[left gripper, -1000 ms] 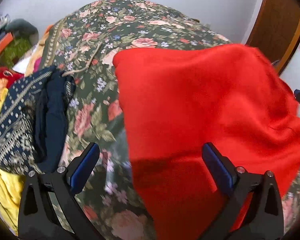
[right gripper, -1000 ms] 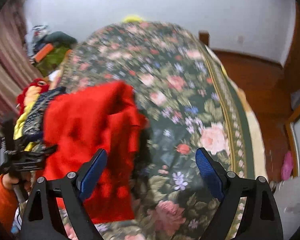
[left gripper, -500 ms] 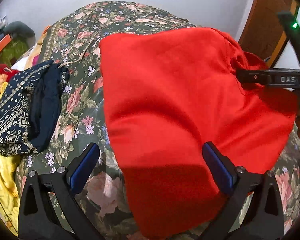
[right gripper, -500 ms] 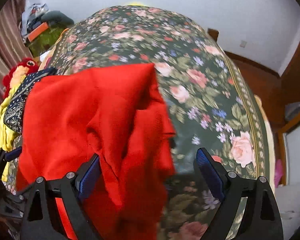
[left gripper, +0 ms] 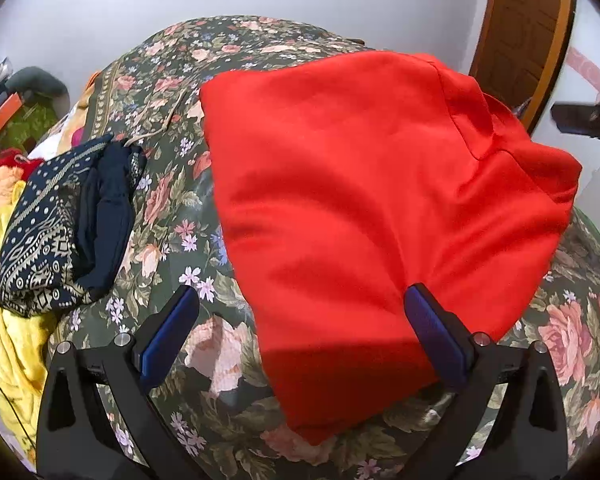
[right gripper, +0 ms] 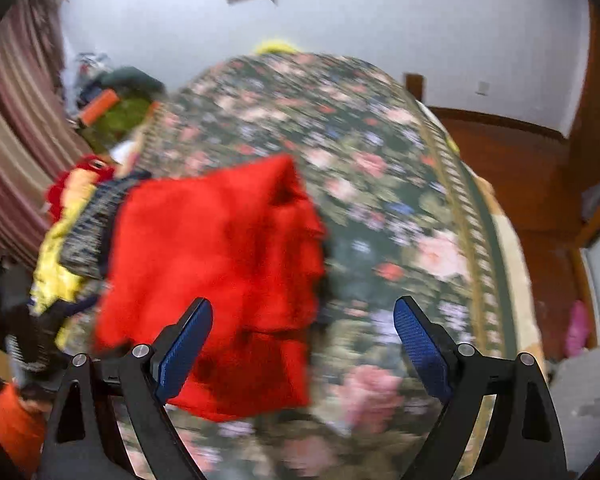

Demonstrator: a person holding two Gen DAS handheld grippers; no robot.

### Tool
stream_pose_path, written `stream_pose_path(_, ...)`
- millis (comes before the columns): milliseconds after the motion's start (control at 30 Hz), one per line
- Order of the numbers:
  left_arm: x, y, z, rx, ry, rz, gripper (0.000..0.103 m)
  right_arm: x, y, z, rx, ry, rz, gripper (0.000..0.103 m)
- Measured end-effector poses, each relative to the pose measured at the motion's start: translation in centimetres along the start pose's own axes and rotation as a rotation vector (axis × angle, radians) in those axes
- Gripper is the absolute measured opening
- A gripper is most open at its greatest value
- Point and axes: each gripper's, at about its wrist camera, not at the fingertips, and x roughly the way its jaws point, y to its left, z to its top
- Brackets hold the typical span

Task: Fold large clothes

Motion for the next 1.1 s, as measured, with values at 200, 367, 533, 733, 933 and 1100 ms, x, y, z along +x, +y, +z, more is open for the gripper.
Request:
stream_pose_path(200, -0.3, 0.5, -0.4, -0.015, 0.002, -0.028, 0.103, 4.4, 4.2, -2.0, -0.094, 0.119, 0.018, 0.091)
stream_pose_path(367, -1.7, 1.6, -0.3, -0.009, -0.005, -0.072, 0.103, 6.5, 1.9, -6.1, -0.094, 0.185, -0.076, 0.091)
stream_pose_path(533, -3.0, 5.1, 0.9, -0.069, -0.033, -0.037, 0.103, 4.4, -0.3, -5.6, 0.004, 0.191, 0.066, 0.091)
stream_pose_path(733, -0.4, 8.4, 4.1, -0.243, 0.024, -0.192, 0.103, 5.2, 0.7, -1.8, -0.022, 0.141, 0.173, 0.091)
stream_pose_path(933, 5.5, 7.9, 6.0, -0.297, 0.165, -0.339, 0.103, 11.7, -0.6, 1.6, 0.108, 0.240, 0.305, 0.091)
stream_pose_path(1100, 8.2, 7.1, 7.7, -0.295, 0.176, -0.402, 0.103, 15.0, -1.0, 2.7, 0.178, 0.279, 0.416, 0.092)
